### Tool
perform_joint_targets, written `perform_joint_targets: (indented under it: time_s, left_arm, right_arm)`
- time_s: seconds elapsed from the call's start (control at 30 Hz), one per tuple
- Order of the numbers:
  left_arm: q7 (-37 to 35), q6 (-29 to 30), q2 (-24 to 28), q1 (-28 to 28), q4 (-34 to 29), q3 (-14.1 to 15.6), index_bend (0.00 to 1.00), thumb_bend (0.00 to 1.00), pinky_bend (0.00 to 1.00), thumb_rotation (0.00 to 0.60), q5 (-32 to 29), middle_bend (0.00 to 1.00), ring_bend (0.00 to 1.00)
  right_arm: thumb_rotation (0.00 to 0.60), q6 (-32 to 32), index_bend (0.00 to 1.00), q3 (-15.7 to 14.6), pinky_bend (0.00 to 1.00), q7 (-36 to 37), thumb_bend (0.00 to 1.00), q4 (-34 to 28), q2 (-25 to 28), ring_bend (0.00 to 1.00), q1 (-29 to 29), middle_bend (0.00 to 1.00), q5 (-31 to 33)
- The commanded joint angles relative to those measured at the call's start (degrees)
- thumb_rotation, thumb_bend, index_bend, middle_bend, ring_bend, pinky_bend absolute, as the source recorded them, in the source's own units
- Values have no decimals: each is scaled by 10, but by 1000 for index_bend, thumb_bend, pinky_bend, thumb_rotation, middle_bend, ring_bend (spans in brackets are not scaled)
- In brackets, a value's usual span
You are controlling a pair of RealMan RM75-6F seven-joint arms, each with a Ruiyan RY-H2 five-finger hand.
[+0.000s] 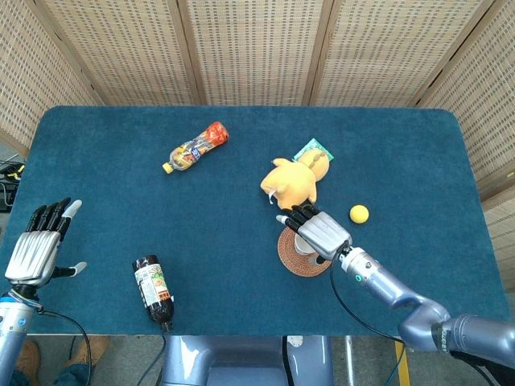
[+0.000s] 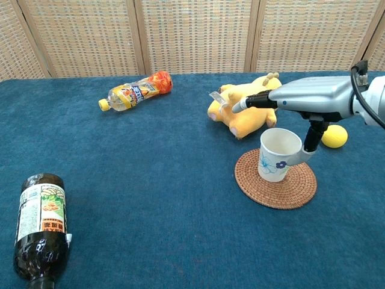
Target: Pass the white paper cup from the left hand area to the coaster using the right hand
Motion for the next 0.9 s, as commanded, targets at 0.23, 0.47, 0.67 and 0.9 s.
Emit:
perform_joint_targets:
  time_s: [0.23, 0.47, 0.67, 0.9]
  left_arm:
    - [-8, 13, -1, 9, 3, 3, 0, 0, 0, 600, 12, 0, 0]
    - [-29, 57, -16, 36, 25, 16, 0, 0, 0, 600, 50, 0, 0]
    - [-57, 79, -43, 55, 81, 26, 0, 0, 0, 600, 75, 0, 0]
    - [-64, 84, -43, 60, 88, 27, 0, 0, 0, 600, 89, 0, 0]
  right_arm:
    - [600, 112, 18, -17, 0, -50, 0, -121, 105, 0, -75, 0, -15]
    - [600, 316, 3, -62, 0, -61, 0, -106, 107, 0, -219, 0, -71]
    - [600, 399, 0, -75, 0, -24, 0, -31, 75, 0, -290, 0, -90]
    - [600, 423, 0, -74, 0, 6, 0, 8, 60, 0, -323, 0, -102]
